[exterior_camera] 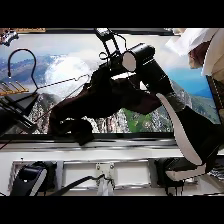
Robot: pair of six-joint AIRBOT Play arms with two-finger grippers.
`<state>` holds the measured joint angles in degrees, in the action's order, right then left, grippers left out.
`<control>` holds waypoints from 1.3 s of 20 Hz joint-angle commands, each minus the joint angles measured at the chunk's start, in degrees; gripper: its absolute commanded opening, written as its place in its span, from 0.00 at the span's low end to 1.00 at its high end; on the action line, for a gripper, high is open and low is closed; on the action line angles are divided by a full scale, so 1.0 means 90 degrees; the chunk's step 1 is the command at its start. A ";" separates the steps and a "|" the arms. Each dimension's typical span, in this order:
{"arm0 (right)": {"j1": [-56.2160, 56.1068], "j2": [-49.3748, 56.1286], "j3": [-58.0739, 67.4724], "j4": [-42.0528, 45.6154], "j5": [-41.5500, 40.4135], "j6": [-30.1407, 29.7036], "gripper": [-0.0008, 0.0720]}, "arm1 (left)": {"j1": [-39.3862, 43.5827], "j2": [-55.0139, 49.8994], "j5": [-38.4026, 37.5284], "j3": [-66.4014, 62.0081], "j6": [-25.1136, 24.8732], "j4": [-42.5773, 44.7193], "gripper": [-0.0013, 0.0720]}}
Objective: Fold the clothes and pants, and hang the long-sleeved shirts on hangers.
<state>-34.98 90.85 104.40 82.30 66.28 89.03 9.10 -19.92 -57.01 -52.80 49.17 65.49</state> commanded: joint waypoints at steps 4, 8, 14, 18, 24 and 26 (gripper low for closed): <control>-0.0007 -0.0056 0.0007 -0.0085 0.0049 0.0002 0.06 | 0.0061 -0.0355 0.0000 0.0005 -0.0260 -0.0503 0.04; -0.0007 -0.0056 0.0007 -0.0228 0.0046 0.0000 0.06 | 0.0058 -0.0653 0.0175 0.0005 -0.0522 -0.0500 0.04; -0.0007 -0.0056 0.0007 -0.0240 0.0085 -0.0007 0.06 | 0.0061 -0.1190 0.0466 0.0005 -0.1066 -0.0529 0.04; -0.0007 -0.0056 0.0007 -0.0238 0.0063 -0.0019 0.06 | 0.0058 -0.1588 0.0712 0.0005 -0.1362 -0.1486 0.04; 0.0044 -0.0056 0.0007 0.0078 -0.0364 -0.0024 0.06 | -0.0328 -0.3519 0.0908 0.0010 -0.1676 -0.3813 0.04; 0.0153 -0.0056 0.0007 0.0070 -0.0440 -0.0022 0.06 | -0.0709 -0.4454 0.0068 0.0010 -0.2404 -0.5319 0.04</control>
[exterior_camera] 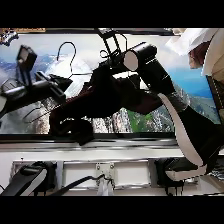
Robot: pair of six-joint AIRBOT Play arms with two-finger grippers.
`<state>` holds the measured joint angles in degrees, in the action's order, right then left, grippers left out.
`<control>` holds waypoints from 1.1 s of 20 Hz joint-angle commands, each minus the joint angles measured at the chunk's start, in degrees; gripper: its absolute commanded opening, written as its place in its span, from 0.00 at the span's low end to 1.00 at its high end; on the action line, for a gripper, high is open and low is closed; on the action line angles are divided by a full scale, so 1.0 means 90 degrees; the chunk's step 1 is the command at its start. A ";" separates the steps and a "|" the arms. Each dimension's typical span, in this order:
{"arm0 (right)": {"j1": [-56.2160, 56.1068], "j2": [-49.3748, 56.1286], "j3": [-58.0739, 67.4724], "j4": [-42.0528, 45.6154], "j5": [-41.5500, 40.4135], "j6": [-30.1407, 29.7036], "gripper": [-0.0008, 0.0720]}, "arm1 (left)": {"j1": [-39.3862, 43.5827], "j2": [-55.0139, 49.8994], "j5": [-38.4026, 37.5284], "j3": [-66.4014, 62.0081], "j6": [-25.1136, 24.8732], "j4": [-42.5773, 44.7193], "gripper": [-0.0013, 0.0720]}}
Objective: Fold the clothes and pants, and hang the long-sleeved shirts on hangers.
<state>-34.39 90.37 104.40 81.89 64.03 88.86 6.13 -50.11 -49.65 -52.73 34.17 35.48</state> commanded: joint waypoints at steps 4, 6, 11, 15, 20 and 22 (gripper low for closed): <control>0.0180 -0.0002 0.0007 0.0102 -0.0202 -0.0005 0.06 | -0.0930 -0.3036 -0.2756 -0.0095 -0.1906 -0.4286 0.04; 0.0185 -0.0002 0.0007 0.0102 -0.0352 -0.0012 0.06 | -0.0896 -0.3990 -0.3674 -0.0464 -0.2067 -0.4427 0.04; 0.0185 -0.0002 0.0007 0.0090 -0.0539 0.0007 0.05 | -0.0566 -0.5627 -0.4223 -0.1919 -0.2067 -0.4554 0.04; 0.0187 0.0007 0.0007 0.0347 -0.0979 0.0010 0.06 | -0.0959 -0.5974 -0.3456 -0.2232 -0.2453 -0.5547 0.04; 0.0532 0.0308 0.0007 0.0576 -0.2081 0.0517 0.06 | -0.1678 -0.5977 -0.5027 -0.2232 -0.2511 -0.5115 0.04; 0.0602 0.0401 0.0007 0.0508 -0.2021 0.0624 0.06 | -0.1775 -0.5977 -0.5778 -0.2232 -0.2438 -0.4835 0.04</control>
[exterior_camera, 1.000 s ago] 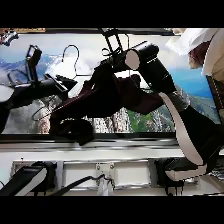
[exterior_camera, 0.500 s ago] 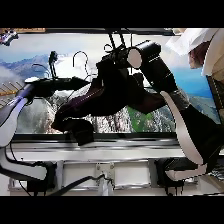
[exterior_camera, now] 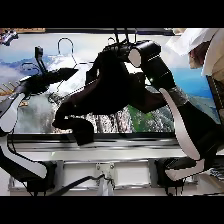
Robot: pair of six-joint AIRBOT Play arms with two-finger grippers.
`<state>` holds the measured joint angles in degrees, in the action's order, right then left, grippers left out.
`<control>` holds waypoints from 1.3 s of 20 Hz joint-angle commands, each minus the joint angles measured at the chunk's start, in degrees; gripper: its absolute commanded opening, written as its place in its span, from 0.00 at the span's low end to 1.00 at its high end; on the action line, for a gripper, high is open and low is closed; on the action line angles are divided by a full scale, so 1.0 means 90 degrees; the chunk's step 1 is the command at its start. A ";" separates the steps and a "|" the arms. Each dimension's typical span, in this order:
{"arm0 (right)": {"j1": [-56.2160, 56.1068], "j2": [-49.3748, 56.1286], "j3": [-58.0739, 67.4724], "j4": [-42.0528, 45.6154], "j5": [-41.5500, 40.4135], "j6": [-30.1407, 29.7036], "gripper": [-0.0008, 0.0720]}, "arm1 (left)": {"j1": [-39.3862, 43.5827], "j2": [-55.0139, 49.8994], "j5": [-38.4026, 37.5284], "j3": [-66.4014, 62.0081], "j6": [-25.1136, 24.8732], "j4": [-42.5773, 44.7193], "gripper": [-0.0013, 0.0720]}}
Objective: Fold the clothes and pants, and hang the long-sleeved shirts on hangers.
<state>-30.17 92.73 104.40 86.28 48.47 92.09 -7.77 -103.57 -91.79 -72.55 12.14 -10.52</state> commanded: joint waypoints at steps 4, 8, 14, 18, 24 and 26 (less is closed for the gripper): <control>-0.0049 0.0114 0.0058 -0.0306 -0.0182 0.0262 0.06 | -0.0126 -0.0036 -0.1224 -0.0032 0.0029 0.0357 0.03; -0.0362 0.0112 0.0253 -0.0277 0.0134 0.0255 0.06 | 0.0391 -0.0036 -0.1234 -0.0032 0.0019 -0.0019 0.04; -0.0605 -0.0058 0.0379 -0.0306 0.1095 0.0197 0.06 | 0.0687 -0.0425 -0.1540 -0.0039 0.0058 -0.2186 0.04; -0.0872 -0.0442 0.0379 -0.0274 0.1231 0.0143 0.06 | 0.0845 -0.0918 -0.1596 -0.0078 0.0391 -0.2361 0.04; -0.1078 -0.0872 0.0420 -0.0267 0.1882 0.0146 0.06 | 0.1676 -0.0950 -0.1598 -0.0260 0.0418 -0.2412 0.03; -0.1076 -0.0954 0.0423 -0.0175 0.1875 0.0146 0.06 | 0.1834 -0.0950 -0.1598 -0.0308 0.0464 -0.2504 0.03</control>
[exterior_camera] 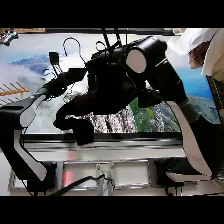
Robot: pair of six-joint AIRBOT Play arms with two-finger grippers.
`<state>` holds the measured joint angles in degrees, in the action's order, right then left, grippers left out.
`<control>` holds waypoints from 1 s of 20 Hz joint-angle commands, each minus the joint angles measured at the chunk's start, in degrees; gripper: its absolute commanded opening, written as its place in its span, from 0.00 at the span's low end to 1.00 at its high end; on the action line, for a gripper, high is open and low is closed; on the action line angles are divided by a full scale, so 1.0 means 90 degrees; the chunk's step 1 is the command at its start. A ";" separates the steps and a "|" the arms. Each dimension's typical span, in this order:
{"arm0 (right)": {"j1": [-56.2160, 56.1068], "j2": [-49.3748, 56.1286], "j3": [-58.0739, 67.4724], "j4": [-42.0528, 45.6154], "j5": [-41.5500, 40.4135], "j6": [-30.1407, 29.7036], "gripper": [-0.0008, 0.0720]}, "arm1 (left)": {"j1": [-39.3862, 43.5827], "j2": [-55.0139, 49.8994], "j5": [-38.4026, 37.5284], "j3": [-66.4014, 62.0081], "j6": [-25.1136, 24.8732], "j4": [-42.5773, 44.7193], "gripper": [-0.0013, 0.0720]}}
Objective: Fold the clothes and pants, and hang the long-sleeved shirts on hangers.
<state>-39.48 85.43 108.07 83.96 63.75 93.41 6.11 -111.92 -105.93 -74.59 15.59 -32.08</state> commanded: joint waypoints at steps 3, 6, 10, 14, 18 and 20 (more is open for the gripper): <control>-0.0036 -0.0163 0.0015 0.0146 0.0182 0.0000 0.06 | 0.0347 0.0007 -0.0029 -0.0083 0.0228 -0.0211 0.03; -0.0036 -0.0163 0.0015 0.0121 0.0199 0.0000 0.06 | 0.0347 0.0141 -0.0029 -0.0083 0.0226 -0.0294 0.03; -0.0036 -0.0189 0.0017 0.0049 0.0449 -0.0015 0.29 | 0.0342 0.0352 -0.0027 -0.0083 0.0245 -0.0493 0.03; -0.0034 -0.0712 0.0255 0.0109 0.0597 -0.0920 0.52 | 0.0427 0.0461 -0.0027 -0.0083 0.0350 -0.0495 0.03; 0.0039 -0.1530 0.0789 0.1921 0.1015 -0.4493 0.47 | 0.0515 0.0476 -0.0027 -0.0083 0.0420 -0.0488 0.03; 0.0359 -0.1756 0.0787 0.2875 0.1503 -0.6880 0.48 | 0.0554 0.0522 -0.0024 -0.0083 0.0471 -0.0488 0.03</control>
<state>-38.41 73.23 113.89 97.06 72.25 60.86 10.55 -107.66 -106.08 -75.26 19.22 -36.42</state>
